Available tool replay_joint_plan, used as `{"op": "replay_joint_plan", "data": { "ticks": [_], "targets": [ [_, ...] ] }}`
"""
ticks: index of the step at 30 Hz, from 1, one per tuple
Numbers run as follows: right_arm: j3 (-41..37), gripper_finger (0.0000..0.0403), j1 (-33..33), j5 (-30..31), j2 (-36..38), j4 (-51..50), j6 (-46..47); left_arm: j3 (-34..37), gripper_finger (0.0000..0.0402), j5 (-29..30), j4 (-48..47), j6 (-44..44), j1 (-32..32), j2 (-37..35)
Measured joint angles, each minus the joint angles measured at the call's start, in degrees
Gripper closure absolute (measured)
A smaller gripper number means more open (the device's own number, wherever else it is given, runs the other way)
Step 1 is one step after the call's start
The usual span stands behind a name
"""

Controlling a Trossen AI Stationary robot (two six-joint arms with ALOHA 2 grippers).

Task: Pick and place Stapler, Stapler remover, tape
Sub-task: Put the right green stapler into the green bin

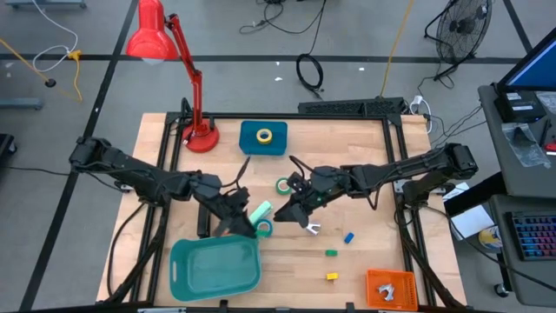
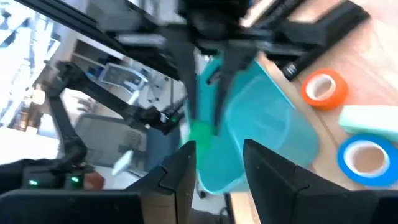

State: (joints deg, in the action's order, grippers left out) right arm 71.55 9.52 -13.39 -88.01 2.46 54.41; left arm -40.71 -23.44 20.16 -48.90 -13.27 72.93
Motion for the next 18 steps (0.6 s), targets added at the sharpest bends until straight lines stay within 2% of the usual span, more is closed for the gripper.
{"op": "replay_joint_plan", "data": {
  "ticks": [7, 18],
  "targets": [
    [0.0, 0.0273, -0.04, 0.02, 0.02, 3.45, 0.44, 0.0, 0.0356, 3.07, -0.24, 0.83, 1.6, 0.28],
    [0.0, 0.0273, 1.23, 1.69, 0.0, 3.17, 0.86, 0.0, 0.0356, 2.32, 5.52, 1.04, 5.25, 0.26]
  ]
}}
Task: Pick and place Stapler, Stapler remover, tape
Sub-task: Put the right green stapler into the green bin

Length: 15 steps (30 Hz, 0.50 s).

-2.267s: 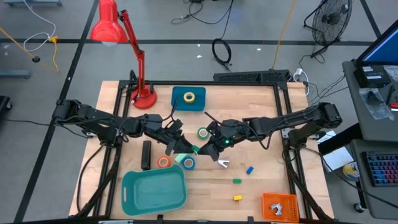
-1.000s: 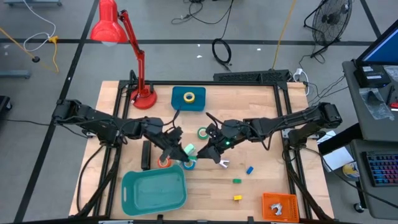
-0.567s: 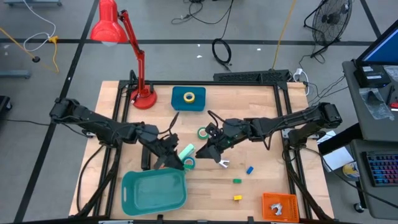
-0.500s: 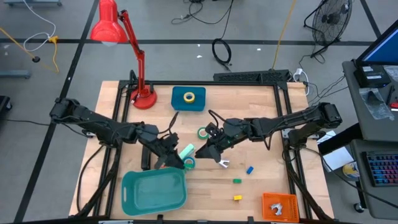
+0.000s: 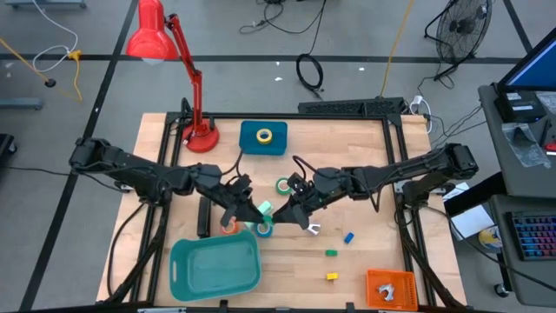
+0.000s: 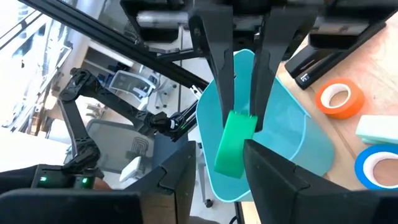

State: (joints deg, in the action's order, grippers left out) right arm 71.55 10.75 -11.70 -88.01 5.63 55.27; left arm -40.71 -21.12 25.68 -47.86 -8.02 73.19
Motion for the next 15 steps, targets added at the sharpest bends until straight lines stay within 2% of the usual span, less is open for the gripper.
{"op": "replay_joint_plan", "data": {
  "ticks": [9, 15],
  "targets": [
    [0.0, 0.0273, 0.63, 1.42, 0.09, -0.28, 0.0, 0.02, 0.0356, -0.77, 1.71, -0.08, 1.48, 0.02],
    [0.0, 0.0273, 0.72, 1.34, -0.02, -0.27, 0.02, 0.0, 0.0356, -4.52, -0.21, -1.86, -1.38, -1.52]
  ]
}}
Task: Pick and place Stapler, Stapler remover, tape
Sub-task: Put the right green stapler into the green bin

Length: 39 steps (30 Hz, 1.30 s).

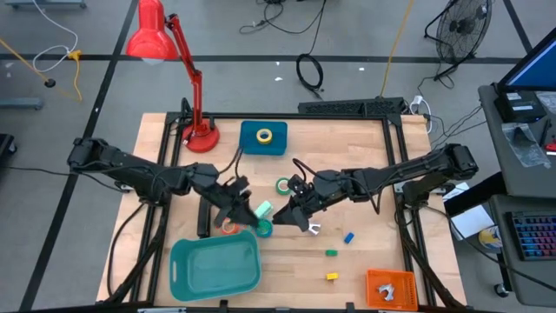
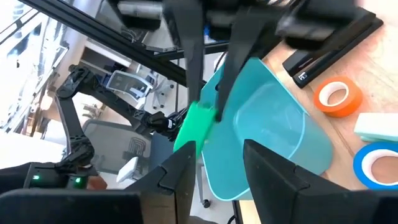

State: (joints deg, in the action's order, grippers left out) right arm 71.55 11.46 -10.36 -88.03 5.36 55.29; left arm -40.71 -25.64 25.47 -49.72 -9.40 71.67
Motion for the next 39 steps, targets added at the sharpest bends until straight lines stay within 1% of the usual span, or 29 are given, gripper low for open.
{"op": "replay_joint_plan", "data": {
  "ticks": [4, 8, 11, 13, 16, 19, 21, 24, 27, 31, 33, 35, 39],
  "targets": [
    [0.0, 0.0273, 0.29, 0.04, 0.0, 0.08, 0.0, 0.0, 0.0356, -2.56, -5.79, -1.93, -4.27, -1.82],
    [0.0, 0.0273, 0.31, 1.76, 0.0, 0.04, 0.84, 0.0, 0.0356, -2.62, -15.1, -2.47, -10.31, -4.95],
    [0.0, 0.0273, 0.29, 4.45, 0.0, 0.27, 1.83, 0.0, 0.0356, -0.81, -22.58, -2.52, -14.13, -6.35],
    [0.0, 0.0273, 0.31, 6.25, 0.0, 0.43, 2.94, 0.0, 0.0356, -0.05, -29.31, -2.88, -16.23, -6.7],
    [0.0, 0.0273, 0.67, 10.68, 0.0, 0.49, 5.02, 0.0, 0.0356, 1.62, -40.6, -2.24, -18.82, -6.4],
    [0.0, 0.0273, 1.15, 15.45, 0.0, 0.58, 6.46, 0.0, 0.0356, 4.25, -47.28, 0.19, -19.88, -4.98],
    [0.0, 0.0273, 1.41, 18.28, 0.0, 0.56, 6.64, 0.02, 0.0356, 6.45, -48.51, 2.69, -19.96, -4.05],
    [0.0, 0.0273, 1.56, 21.0, 0.0, 0.46, 6.64, 0.0, 0.0356, 7.01, -47.28, 6.58, -19.94, -1.79],
    [0.0, 0.0273, 1.91, 24.13, 0.0, 0.43, 7.04, 0.0, 0.0356, 6.98, -47.7, 8.4, -20.25, 1.51],
    [0.0, 0.0273, 2.46, 26.8, 0.01, -0.12, 7.06, 0.0, 0.0356, 9.46, -47.52, 9.98, -23.41, 5.36],
    [0.0, 0.0273, 2.54, 26.76, 0.0, -1.02, 7.04, 0.0, 0.0356, 12.58, -46.67, 10.84, -24.89, 6.87],
    [-0.59, 0.0273, 2.54, 26.8, 0.02, -1.17, 7.57, 0.0, 0.0356, 17.33, -45.39, 11.42, -26.16, 7.67],
    [-3.82, 0.0273, 2.52, 26.81, 0.02, 1.33, 10.22, 0.0, 0.0356, 24.78, -42.61, 12.39, -28.3, 7.83]
  ]
}}
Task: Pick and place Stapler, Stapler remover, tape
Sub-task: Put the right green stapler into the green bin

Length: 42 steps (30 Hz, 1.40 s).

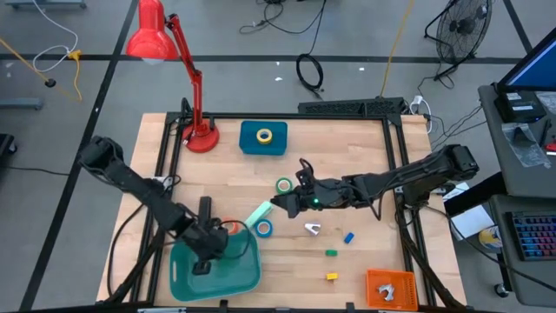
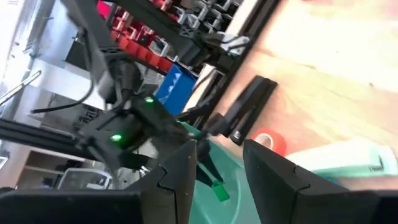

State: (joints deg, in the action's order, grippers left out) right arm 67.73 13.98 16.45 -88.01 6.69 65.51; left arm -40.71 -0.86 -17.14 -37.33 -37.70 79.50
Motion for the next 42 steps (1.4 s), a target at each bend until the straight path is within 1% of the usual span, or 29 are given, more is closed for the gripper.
{"op": "replay_joint_plan", "data": {
  "ticks": [3, 6, 9, 10, 12, 14, 17, 22, 25, 28, 31, 34, 35, 38, 40, 42],
  "targets": [
    [-3.19, 0.0273, 0.06, -0.03, 0.0, 2.72, 3.21, 0.0, 0.0356, 4.2, 1.72, 2.13, -1.39, -0.65],
    [-6.92, 0.0273, 0.68, 0.13, 0.0, 7.33, 6.42, 0.0, 0.0356, 7.03, 3.46, 6.51, -1.92, -0.69],
    [-10.16, 0.0273, 1.12, 0.52, 0.0, 13.46, 7.43, 0.0, 0.0354, 10.24, 5.98, 11.71, -1.68, -0.69],
    [-10.72, 0.0273, 1.3, 1.25, 0.0, 15.28, 7.24, 0.0, 0.0354, 10.49, 6.73, 13.13, -1.25, -0.69],
    [-11.0, 0.0273, 1.55, 1.46, 0.0, 18.52, 4.88, 0.0, 0.0356, 9.86, 8.43, 14.85, 0.16, -0.36],
    [-10.59, 0.0273, 1.65, 1.57, 0.0, 20.87, 2.25, 0.0, 0.0356, 7.43, 10.39, 15.64, 1.83, 0.48],
    [-9.39, 0.0273, 1.68, 1.59, 0.0, 21.82, -0.45, 0.0, 0.0356, 3.43, 13.55, 17.53, 3.84, 2.85],
    [-8.2, 0.0273, 1.68, 1.84, 0.02, 21.88, -1.62, 0.0, 0.0353, -2.98, 19.61, 19.07, 5.6, 7.67],
    [-8.2, 0.0273, 1.84, 2.0, 0.02, 21.78, -1.68, 0.0, 0.0351, -5.1, 21.51, 19.02, 5.64, 10.23],
    [-8.18, 0.0273, 2.3, 2.74, 0.02, 21.78, -1.69, 0.0, 0.0357, -6.59, 22.27, 18.82, 5.7, 11.4],
    [-8.15, 0.0273, 2.67, 3.42, 0.02, 21.78, -1.72, 0.0, 0.0357, -6.53, 21.74, 18.79, 5.71, 11.4],
    [-8.15, 0.0273, 2.99, 3.51, 0.01, 21.78, -1.72, 0.0, 0.0357, -4.34, 18.84, 18.79, 5.71, 11.4],
    [-8.15, 0.0273, 3.01, 3.72, 0.02, 21.78, -1.72, 0.0, 0.0352, -3.69, 17.67, 18.55, 5.69, 11.4],
    [-8.15, 0.0273, 3.35, 4.48, 0.02, 21.78, -1.72, -0.07, 0.032, -2.14, 14.36, 17.81, 5.67, 11.2],
    [-8.15, 0.0273, 3.41, 4.5, 0.0, 21.78, -1.72, -0.11, 0.0301, -0.86, 11.96, 18.52, 5.63, 11.25],
    [-8.14, 0.0273, 3.41, 4.51, 0.02, 21.8, -1.69, 0.09, 0.029, 0.37, 9.54, 19.61, 5.25, 11.33]
  ]
}}
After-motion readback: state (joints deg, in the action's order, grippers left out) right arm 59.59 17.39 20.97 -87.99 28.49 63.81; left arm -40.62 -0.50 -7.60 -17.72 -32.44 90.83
